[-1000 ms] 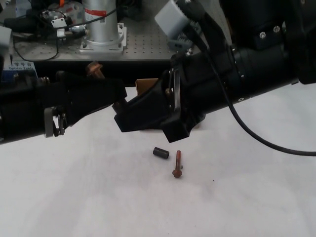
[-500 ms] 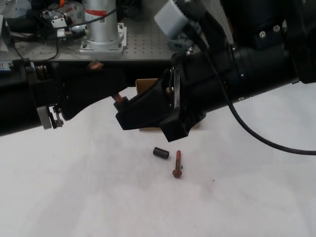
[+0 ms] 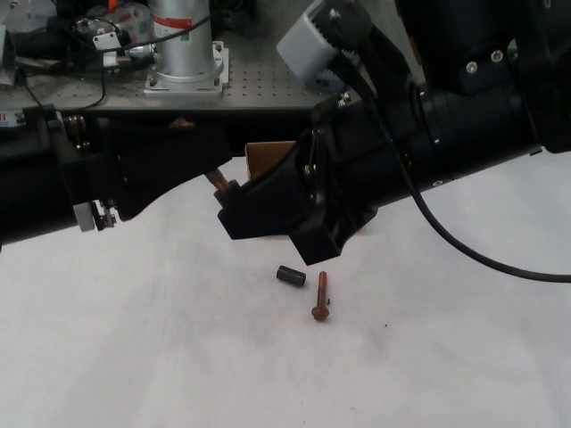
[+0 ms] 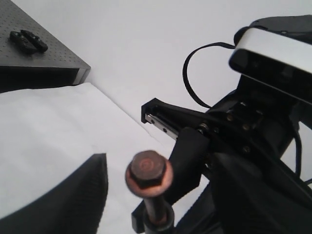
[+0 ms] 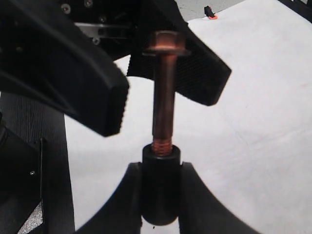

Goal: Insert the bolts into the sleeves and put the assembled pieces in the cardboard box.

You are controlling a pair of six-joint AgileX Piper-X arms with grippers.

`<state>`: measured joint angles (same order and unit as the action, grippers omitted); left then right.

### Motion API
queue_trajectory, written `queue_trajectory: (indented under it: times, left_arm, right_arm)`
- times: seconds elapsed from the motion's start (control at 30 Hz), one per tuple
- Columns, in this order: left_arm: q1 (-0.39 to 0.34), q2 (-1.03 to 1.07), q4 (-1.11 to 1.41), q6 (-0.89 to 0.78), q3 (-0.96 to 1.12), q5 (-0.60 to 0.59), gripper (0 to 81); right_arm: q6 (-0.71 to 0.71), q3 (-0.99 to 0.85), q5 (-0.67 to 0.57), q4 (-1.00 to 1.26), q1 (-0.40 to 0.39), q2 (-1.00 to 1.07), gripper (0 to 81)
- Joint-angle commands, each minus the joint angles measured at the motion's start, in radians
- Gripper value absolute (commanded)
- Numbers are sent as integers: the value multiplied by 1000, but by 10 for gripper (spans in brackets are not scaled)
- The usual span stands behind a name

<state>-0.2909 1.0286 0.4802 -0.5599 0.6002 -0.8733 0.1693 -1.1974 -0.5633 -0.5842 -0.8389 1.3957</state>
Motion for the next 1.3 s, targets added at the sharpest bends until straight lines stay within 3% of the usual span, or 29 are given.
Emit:
queue_trajectory:
  times: [0.0, 0.1, 0.27, 0.4, 1.07, 1.27]
  left_arm:
    - [-3, 2, 23, 21, 3, 18, 452]
    - [-3, 2, 23, 21, 3, 16, 391]
    - [-3, 2, 23, 21, 3, 4, 148]
    - [-3, 2, 23, 21, 3, -13, 6]
    - [-3, 2, 23, 19, 3, -90, 6]
    - [-3, 2, 23, 19, 3, -136, 6]
  right_arm:
    - [11, -15, -15, 8, 1, -15, 29]
    - [11, -15, -15, 17, 1, -17, 29]
    - [11, -15, -15, 17, 1, -17, 29]
    - [11, -15, -15, 17, 1, -17, 29]
    - [56, -15, -121, 23, 1, -17, 29]
    - [56, -15, -98, 30, 1, -17, 29]
